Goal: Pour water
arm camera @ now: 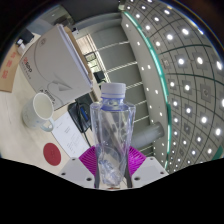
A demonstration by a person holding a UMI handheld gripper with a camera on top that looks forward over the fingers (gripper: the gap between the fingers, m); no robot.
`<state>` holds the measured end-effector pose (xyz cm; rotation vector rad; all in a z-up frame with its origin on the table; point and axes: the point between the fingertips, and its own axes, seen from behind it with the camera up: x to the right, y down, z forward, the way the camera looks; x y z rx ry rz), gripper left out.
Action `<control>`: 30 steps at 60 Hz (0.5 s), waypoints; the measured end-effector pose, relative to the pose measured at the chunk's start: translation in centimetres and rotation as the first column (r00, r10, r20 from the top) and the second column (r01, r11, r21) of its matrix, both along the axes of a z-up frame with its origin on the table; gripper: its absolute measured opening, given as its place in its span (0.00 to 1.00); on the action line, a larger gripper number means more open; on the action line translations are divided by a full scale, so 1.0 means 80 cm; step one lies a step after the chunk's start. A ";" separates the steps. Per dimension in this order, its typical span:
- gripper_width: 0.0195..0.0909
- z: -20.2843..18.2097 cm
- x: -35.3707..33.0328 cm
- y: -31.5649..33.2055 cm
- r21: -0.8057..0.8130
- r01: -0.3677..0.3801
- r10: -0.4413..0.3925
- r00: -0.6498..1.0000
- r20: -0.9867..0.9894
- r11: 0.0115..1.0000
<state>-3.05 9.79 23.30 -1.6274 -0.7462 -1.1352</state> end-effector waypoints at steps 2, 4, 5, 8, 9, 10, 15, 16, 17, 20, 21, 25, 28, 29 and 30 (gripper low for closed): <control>0.24 -0.004 -0.002 0.015 -0.015 -0.009 0.010 0.997 0.082 1.000; 0.24 -0.011 -0.003 0.027 -0.035 -0.011 0.017 0.987 0.159 0.999; 0.24 -0.014 -0.003 0.034 -0.044 -0.013 0.021 0.981 0.195 0.999; 0.24 -0.022 -0.006 0.050 -0.061 -0.021 0.039 0.953 0.299 0.998; 0.24 -0.022 -0.007 0.053 -0.067 -0.026 0.047 0.941 0.335 0.997; 0.24 -0.021 -0.008 0.057 -0.072 -0.029 0.054 0.927 0.372 0.997; 0.24 -0.023 -0.017 0.072 -0.080 -0.040 0.077 0.832 0.549 0.996; 0.24 -0.023 -0.019 0.074 -0.082 -0.041 0.081 0.815 0.574 0.996; 0.24 -0.024 -0.020 0.076 -0.083 -0.041 0.082 0.799 0.596 0.996; 0.24 -0.028 -0.025 0.081 -0.093 -0.040 0.090 0.762 0.641 0.995; 0.24 -0.029 -0.027 0.082 -0.096 -0.039 0.092 0.751 0.653 0.995; 0.24 -0.033 -0.031 0.088 -0.105 -0.038 0.102 0.699 0.708 0.994; 0.24 -0.035 -0.037 0.092 -0.109 -0.048 0.114 0.654 0.748 0.993; 0.24 -0.037 -0.038 0.093 -0.112 -0.050 0.118 0.638 0.761 0.992; 0.24 -0.038 -0.038 0.094 -0.116 -0.052 0.123 0.622 0.773 0.992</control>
